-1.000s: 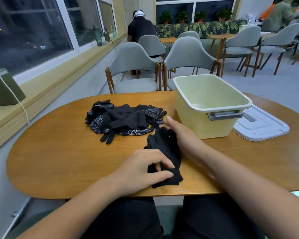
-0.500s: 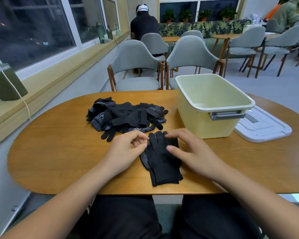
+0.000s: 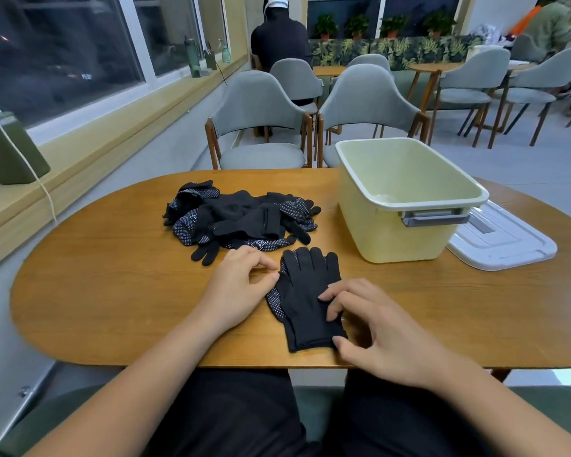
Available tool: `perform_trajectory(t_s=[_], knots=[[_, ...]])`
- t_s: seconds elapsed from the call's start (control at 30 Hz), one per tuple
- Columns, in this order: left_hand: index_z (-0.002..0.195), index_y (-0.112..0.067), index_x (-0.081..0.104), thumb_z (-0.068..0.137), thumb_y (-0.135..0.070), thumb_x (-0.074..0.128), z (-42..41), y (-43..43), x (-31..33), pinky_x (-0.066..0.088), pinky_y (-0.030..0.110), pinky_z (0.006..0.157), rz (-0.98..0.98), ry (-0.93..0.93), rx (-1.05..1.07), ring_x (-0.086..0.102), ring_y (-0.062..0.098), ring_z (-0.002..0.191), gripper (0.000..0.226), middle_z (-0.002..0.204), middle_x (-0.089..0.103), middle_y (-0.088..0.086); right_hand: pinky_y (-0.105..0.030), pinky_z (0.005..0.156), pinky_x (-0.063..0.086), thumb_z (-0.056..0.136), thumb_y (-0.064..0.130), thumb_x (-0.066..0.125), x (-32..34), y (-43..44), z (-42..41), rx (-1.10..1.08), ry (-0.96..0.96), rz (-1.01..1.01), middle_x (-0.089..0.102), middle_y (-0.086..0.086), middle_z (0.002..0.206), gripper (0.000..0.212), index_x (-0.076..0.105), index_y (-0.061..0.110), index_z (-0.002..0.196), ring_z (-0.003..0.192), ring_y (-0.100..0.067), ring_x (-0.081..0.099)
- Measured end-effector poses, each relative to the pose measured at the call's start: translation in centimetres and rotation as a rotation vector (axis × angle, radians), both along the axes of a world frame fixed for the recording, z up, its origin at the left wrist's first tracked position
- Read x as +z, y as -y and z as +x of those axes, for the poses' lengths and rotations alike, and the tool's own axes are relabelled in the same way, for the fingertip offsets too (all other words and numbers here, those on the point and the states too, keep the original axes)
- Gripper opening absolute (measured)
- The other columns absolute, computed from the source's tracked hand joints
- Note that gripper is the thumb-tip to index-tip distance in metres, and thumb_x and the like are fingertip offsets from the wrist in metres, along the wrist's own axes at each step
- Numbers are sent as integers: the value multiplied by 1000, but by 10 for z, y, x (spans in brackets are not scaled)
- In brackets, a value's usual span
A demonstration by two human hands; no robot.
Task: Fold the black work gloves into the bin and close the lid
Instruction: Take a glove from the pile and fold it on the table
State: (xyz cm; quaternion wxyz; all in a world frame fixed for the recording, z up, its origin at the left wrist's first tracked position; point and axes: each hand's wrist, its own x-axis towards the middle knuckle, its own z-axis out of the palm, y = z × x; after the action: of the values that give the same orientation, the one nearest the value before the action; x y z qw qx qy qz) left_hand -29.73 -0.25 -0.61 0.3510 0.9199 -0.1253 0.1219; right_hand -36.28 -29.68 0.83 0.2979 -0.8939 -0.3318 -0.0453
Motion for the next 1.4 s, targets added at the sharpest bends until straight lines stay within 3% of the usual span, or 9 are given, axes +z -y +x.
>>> perform_trajectory(t_s=[0.27,0.4,0.57,0.73,0.87,0.97,1.07,1.27,1.4], knots=[[90,-42,71,90,-33,82,2,0,0,49,32,104,-54,-11,-4,57,2,118,14,112,66,-22,-37,110,44,94,34,74,-4,-1,3,14,23,24,57,24,137,11,65,30,99,138,-9,50],[84,-39,71,90,-32,83,1,0,3,49,33,105,-110,-32,-8,60,2,119,15,113,68,-21,-27,103,43,100,26,73,-3,-1,5,19,38,52,60,22,136,8,67,27,94,139,-10,51],[87,-31,73,94,-28,80,-1,0,11,49,25,90,-239,-78,20,68,3,102,10,102,76,-17,-32,108,43,102,37,69,1,-5,5,45,47,1,58,24,139,9,64,31,99,141,-7,47],[89,-31,73,95,-26,80,-7,3,12,48,17,82,-242,-80,14,69,7,94,10,91,75,-11,-11,93,38,101,38,69,1,-6,5,59,65,-64,57,20,133,11,63,29,100,126,-1,47],[93,-33,73,96,-28,79,-7,4,15,46,17,81,-247,-104,6,69,3,88,9,86,77,-11,-25,100,44,99,33,65,6,-9,4,88,200,-145,62,14,126,10,65,23,97,122,-6,50],[97,-34,74,97,-28,79,-7,4,15,47,18,83,-256,-116,-4,70,3,89,8,88,78,-11,-35,94,48,101,30,62,10,-14,4,105,284,-179,64,11,122,10,64,22,94,117,-14,55],[97,-34,76,97,-27,78,-5,3,15,49,20,82,-292,-115,5,70,5,87,8,89,77,-9,-38,92,48,102,26,63,13,-16,7,81,298,-134,63,10,118,9,61,21,95,112,-17,55],[98,-34,80,99,-25,75,0,-5,13,56,36,87,-389,-95,9,70,15,94,10,97,78,-5,-39,90,48,98,19,66,27,-29,3,46,315,-42,62,7,108,8,61,17,93,105,-21,56],[95,-34,81,98,-25,77,2,-7,12,52,25,80,-341,-88,30,69,11,85,10,91,76,-3,-41,86,46,100,22,61,20,-38,2,66,335,-115,59,4,103,9,59,17,93,100,-23,53]])
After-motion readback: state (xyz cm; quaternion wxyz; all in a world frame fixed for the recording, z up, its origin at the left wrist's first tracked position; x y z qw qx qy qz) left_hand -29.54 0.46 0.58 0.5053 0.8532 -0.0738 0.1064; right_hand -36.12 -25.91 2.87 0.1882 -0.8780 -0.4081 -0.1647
